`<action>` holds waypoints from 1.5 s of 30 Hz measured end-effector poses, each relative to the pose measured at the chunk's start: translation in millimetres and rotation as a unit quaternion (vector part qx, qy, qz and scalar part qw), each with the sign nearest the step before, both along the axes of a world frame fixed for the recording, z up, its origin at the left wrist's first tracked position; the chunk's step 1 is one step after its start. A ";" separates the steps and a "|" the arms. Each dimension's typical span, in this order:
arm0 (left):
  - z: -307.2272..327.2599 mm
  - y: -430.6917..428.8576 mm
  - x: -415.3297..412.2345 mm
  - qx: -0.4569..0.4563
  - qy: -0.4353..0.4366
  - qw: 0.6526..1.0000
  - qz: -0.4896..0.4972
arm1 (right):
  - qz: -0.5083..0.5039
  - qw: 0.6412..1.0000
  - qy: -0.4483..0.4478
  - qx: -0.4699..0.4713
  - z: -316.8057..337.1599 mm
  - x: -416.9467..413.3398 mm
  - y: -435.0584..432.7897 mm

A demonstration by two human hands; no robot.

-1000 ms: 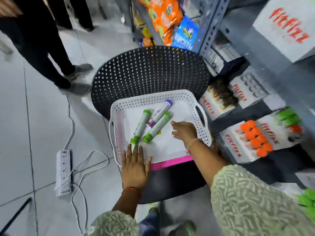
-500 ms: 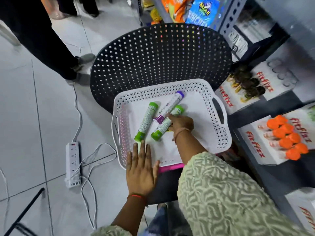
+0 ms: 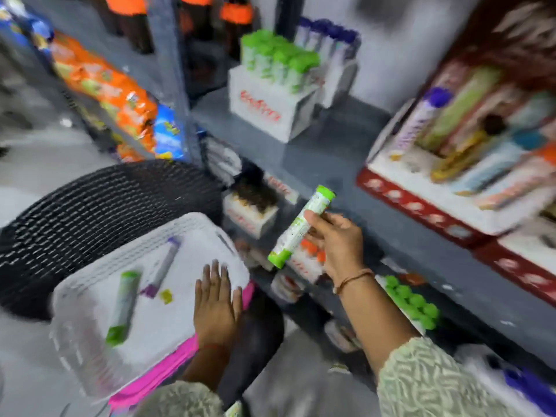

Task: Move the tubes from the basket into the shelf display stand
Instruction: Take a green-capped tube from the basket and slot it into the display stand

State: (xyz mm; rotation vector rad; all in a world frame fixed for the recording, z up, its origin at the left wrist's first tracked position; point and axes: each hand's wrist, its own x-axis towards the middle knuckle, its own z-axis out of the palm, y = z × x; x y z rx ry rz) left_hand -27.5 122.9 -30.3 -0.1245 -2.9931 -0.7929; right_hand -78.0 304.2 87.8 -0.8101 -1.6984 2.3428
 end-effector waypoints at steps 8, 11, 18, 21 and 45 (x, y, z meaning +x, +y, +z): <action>89.5 195.7 -23.7 0.075 0.160 0.943 -0.283 | -0.190 0.967 0.127 0.113 117.0 80.2 146.1; 96.1 235.7 -11.1 0.073 0.154 0.923 -0.344 | -0.228 0.955 0.106 0.158 141.3 104.0 186.8; 90.6 261.4 -3.6 0.040 0.112 0.933 -0.340 | -0.201 0.929 -0.012 0.310 178.6 110.5 254.6; 87.3 265.2 -3.2 0.038 0.111 0.937 -0.328 | -0.171 0.934 -0.030 0.311 186.3 105.7 275.1; 80.4 262.0 -6.3 -0.003 0.114 0.933 -0.340 | 0.052 0.692 -0.187 0.695 203.1 108.9 307.6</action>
